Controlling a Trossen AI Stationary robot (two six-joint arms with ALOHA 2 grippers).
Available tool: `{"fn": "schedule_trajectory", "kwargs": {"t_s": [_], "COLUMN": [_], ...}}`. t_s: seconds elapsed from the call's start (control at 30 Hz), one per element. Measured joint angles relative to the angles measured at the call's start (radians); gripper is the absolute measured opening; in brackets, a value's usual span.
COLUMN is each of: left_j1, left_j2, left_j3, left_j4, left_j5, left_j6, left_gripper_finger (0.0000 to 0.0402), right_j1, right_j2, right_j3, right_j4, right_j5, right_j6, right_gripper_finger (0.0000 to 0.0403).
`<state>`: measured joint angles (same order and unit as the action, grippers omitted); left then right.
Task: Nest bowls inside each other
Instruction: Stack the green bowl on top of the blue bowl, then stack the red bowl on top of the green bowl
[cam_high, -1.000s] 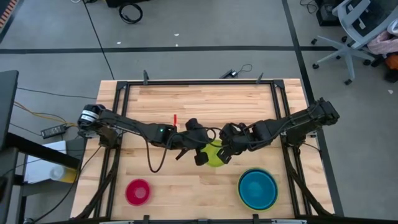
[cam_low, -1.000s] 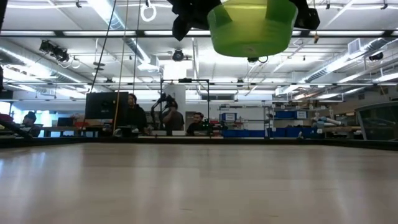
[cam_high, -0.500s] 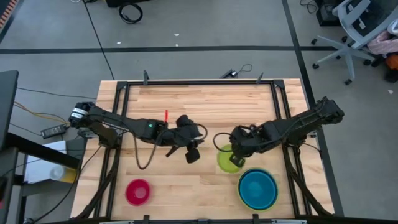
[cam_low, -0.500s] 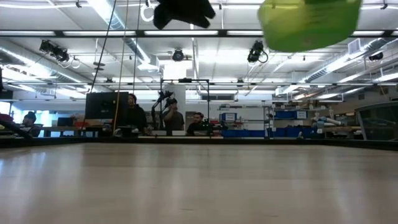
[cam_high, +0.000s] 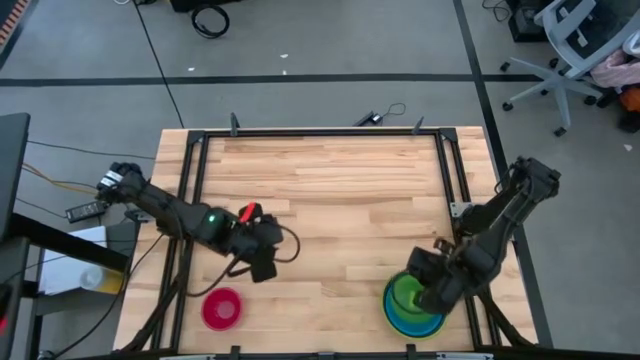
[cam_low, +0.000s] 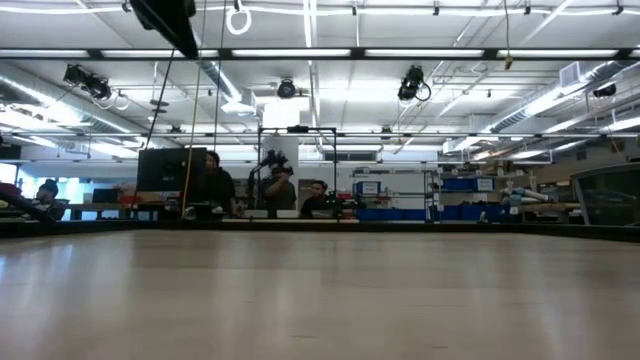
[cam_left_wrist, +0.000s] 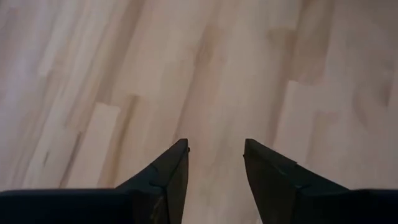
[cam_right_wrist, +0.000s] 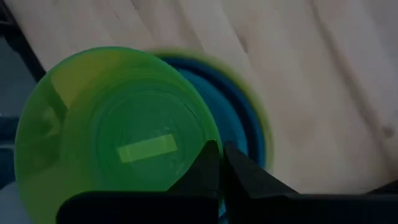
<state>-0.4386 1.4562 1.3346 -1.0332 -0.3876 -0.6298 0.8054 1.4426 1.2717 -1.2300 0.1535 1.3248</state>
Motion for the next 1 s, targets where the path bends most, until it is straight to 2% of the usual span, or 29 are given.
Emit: {"fn": "schedule_trajectory", "kwargs": {"t_s": [0.17,0.33,0.6,0.73,0.83,1.0], "left_j1": [-0.041,-0.04,-0.044,-0.086,-0.119,-0.177], "left_j2": [0.021,0.039,0.064,0.085,0.085,0.075], "left_j3": [0.0,-0.001,0.0,-0.003,-0.079,-0.296], "left_j4": [0.021,0.037,0.053,0.028,0.034,0.056], "left_j5": [-0.003,-0.008,0.037,0.051,0.076,0.28], "left_j6": [-0.014,-0.014,-0.009,-0.007,-0.034,-0.194], "left_gripper_finger": [0.0158,0.0158,0.0158,0.0158,0.0158,0.0158], "right_j1": [0.055,0.073,0.086,0.09,0.091,0.09], "right_j2": [0.028,0.054,0.051,0.05,0.05,0.05], "right_j3": [-0.096,-0.163,-0.156,-0.109,-0.064,-0.04], "right_j4": [0.101,0.173,0.165,0.147,0.144,0.149], "right_j5": [0.006,0.007,0.033,0.131,0.231,0.328], "right_j6": [0.127,0.229,0.336,0.359,0.365,0.391], "right_gripper_finger": [0.0011,0.0047,0.0133,0.0152,0.0154,0.0154]}}
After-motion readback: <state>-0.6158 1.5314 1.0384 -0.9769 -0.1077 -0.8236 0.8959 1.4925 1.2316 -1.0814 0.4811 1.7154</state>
